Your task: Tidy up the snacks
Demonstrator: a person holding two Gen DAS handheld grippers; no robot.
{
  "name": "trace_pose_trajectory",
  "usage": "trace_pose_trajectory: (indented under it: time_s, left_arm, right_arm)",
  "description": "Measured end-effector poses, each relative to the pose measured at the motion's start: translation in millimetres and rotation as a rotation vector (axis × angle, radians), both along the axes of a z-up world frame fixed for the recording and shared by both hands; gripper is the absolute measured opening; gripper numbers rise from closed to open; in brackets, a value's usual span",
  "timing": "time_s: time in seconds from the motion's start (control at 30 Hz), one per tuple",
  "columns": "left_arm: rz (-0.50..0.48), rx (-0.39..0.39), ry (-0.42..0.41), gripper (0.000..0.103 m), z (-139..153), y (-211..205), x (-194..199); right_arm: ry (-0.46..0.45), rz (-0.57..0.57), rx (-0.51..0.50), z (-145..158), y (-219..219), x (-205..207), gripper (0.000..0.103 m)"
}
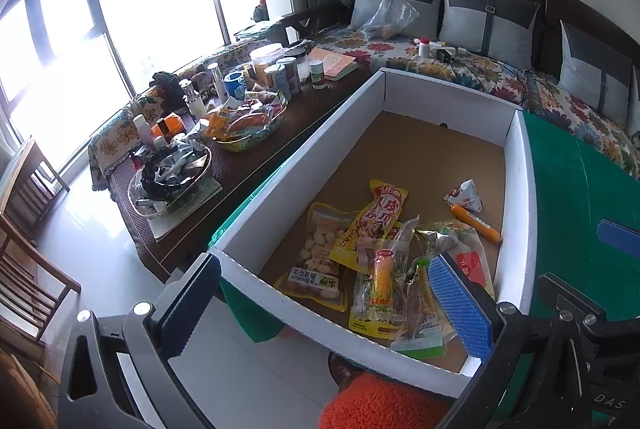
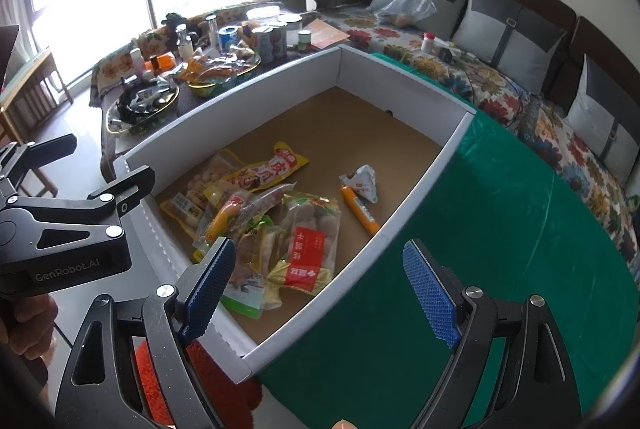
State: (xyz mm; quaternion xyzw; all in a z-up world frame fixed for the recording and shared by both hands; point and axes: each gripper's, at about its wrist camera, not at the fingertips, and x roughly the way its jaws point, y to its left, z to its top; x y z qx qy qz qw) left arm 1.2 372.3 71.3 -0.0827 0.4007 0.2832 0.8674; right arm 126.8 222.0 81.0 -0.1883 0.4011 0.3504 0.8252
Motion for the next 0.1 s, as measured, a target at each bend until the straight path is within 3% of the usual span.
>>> trace_pose_trajectory:
  time_s: [0.1]
  left_arm:
    - [0.001,-0.008,-0.003,0.103,-1.7,0.5,-0.1]
  right_arm:
    - [0.005,0.002,0.001,-1.7,1.2,0.9,0.088]
